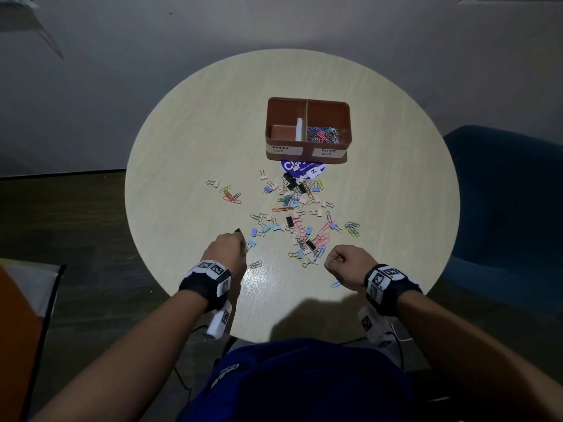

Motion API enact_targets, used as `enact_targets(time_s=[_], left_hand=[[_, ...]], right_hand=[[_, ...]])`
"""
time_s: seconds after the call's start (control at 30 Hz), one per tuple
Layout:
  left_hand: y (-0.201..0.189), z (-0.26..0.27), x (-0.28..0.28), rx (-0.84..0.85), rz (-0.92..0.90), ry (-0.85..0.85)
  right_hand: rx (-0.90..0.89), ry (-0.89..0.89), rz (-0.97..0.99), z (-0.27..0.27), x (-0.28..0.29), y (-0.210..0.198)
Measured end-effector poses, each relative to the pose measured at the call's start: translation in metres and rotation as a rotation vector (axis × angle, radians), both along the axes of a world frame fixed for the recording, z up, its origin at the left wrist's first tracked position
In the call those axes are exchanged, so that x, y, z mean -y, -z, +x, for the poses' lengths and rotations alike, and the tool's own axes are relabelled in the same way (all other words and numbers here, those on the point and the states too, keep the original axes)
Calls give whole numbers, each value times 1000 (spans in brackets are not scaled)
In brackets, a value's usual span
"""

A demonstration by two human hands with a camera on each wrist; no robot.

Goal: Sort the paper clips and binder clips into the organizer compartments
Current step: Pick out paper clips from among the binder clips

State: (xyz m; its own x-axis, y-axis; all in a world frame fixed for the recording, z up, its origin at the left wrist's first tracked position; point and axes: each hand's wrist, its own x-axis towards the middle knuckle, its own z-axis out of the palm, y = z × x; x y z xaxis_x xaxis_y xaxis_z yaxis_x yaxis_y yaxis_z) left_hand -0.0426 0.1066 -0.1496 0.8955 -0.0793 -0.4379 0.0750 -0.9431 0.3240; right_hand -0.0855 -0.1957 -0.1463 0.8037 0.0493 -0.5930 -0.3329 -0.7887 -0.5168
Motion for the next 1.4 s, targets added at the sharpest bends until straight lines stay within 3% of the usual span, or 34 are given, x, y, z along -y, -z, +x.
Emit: enact_targets(time_s=[0.3,0.53,0.77,0.9,1.0,1.17,1.27,1.4], left_hand=[[0,7,-11,-55,-127,-77],[3,3,-7,-1,30,43],[0,0,-3,-54,111,58],[-9,-7,-8,-8,-36,-96],[-15,-7,-8,-58,-239,-228],[-10,-12,-5,-137,-284,-107],[-4,-15,-5,-162,-359,-96],[-4,-19,-2,-127,-350,-69]], right_hand=[[-27,66,47,4,2,4],[-42,84,48,2,3,4],[-44,76,54,1,5,8],[-78,128,126,3,6,10],[-108,306,293,4,7,12],[-115,495,447,2,8,14],[-85,456,390,-6,12,18],[-9,155,144,-11,12,3]])
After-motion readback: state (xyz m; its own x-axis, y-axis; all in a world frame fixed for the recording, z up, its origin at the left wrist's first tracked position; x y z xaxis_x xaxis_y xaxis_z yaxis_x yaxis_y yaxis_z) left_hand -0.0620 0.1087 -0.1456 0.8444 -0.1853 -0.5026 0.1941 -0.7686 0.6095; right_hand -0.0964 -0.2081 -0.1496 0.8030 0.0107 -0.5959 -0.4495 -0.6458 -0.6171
